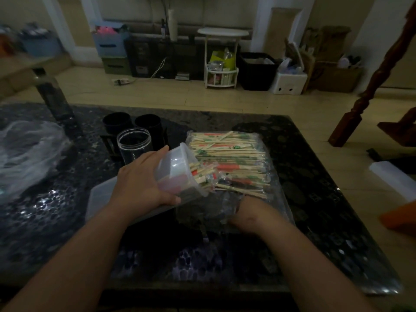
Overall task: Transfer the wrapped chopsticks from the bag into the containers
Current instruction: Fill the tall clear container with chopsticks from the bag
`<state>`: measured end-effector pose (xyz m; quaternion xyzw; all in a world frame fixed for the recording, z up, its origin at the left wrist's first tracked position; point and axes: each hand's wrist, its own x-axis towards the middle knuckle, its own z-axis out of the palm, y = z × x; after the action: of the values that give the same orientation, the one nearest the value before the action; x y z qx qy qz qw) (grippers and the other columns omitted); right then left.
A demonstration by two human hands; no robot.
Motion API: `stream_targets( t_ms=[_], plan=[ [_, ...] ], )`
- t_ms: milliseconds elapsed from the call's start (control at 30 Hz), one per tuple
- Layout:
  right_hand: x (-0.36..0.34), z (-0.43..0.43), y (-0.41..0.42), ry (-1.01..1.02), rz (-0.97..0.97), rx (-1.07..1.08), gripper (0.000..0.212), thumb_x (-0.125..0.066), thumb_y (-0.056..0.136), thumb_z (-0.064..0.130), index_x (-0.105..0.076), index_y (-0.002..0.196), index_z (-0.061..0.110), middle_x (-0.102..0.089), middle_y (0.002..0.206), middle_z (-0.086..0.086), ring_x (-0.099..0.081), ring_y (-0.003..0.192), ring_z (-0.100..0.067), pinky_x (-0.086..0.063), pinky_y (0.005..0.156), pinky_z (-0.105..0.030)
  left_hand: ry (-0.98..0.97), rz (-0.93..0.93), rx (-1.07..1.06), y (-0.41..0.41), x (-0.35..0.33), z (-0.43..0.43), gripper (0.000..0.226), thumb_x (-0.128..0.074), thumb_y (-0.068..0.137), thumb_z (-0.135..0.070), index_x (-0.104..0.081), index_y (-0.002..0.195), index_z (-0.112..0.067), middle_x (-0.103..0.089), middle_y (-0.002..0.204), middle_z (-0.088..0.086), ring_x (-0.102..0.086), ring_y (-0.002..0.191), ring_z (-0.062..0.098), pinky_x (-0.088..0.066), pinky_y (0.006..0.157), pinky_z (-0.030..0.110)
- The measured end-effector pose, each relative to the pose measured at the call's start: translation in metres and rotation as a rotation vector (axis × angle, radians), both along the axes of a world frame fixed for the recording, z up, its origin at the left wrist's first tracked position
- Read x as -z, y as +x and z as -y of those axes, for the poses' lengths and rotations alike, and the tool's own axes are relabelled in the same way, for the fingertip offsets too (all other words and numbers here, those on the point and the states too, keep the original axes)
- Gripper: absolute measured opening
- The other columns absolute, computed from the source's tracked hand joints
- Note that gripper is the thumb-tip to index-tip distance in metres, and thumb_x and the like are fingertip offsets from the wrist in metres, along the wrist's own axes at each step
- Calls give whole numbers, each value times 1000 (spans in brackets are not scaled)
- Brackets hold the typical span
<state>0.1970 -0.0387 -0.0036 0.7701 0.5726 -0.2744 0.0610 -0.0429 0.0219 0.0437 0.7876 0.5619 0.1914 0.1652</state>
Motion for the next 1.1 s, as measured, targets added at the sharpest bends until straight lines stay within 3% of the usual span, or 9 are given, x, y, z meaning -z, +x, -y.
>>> stream_targets(
  t_ms=[167,267,367,467,567,700,767,1000,1100],
  plan=[
    [28,-5,-14,46,-145,111,45,-49,94,48,-66,119,14,-64,124,-12,-61,110,-28,-45,84,-30,-13,-4,-4,-1,1,-3,131,-74,33,-64,-24,151,-38,-37,150,-5,-35,135,18,-30,108,42],
    [35,-8,-24,178,-435,258,45,-46,98,52,-69,83,17,-68,91,-9,-62,86,-23,-40,68,-26,-7,19,-17,-2,0,-3,131,-74,32,-62,-25,151,-37,-38,150,-4,-36,135,19,-29,108,41],
    [43,-15,-31,415,-621,419,35,-53,97,45,-73,89,17,-70,89,-1,-64,87,-20,-47,70,-28,-10,23,-21,-3,-1,-5,130,-84,36,-58,-26,150,-37,-37,151,-5,-36,136,18,-29,110,43],
    [59,-21,-30,539,-307,212,22,-55,86,34,-70,99,24,-69,102,3,-65,94,-20,-55,82,-35,-5,47,-24,-3,-1,-7,126,-93,43,-46,-28,150,-36,-38,150,-4,-36,136,18,-29,110,43],
    [60,-24,-26,551,-126,109,18,-57,85,26,-60,102,22,-56,123,-2,-55,115,-26,-47,96,-41,-17,44,-21,-4,-1,-7,129,-84,35,-57,-28,150,-37,-39,149,-6,-37,135,17,-30,110,42],
    [54,-37,-15,410,-40,8,62,-59,91,26,-34,147,22,-21,159,1,-21,147,-25,-24,117,-43,-22,40,-9,-3,0,-7,130,-72,30,-64,-28,149,-39,-38,149,-8,-37,135,15,-30,109,40],
    [47,-46,-13,345,-24,-16,66,-57,92,20,-25,150,22,-14,161,0,-18,147,-27,-20,119,-44,-23,43,-18,-2,0,-7,130,-72,30,-63,-27,149,-39,-39,148,-7,-37,134,16,-30,109,40],
    [19,-64,-10,259,97,-82,49,-52,96,18,-40,143,22,-25,155,-10,-15,146,-31,-21,116,-48,-26,46,-21,-2,0,-9,129,-74,32,-61,-28,149,-39,-39,149,-6,-37,135,17,-31,109,41],
    [20,-64,-10,279,88,-80,44,-52,94,13,-49,138,19,-31,149,-11,-26,141,-32,-24,115,-45,-23,41,-19,-2,1,-11,129,-74,31,-62,-28,149,-39,-39,148,-7,-38,134,16,-31,109,41]
  ],
)
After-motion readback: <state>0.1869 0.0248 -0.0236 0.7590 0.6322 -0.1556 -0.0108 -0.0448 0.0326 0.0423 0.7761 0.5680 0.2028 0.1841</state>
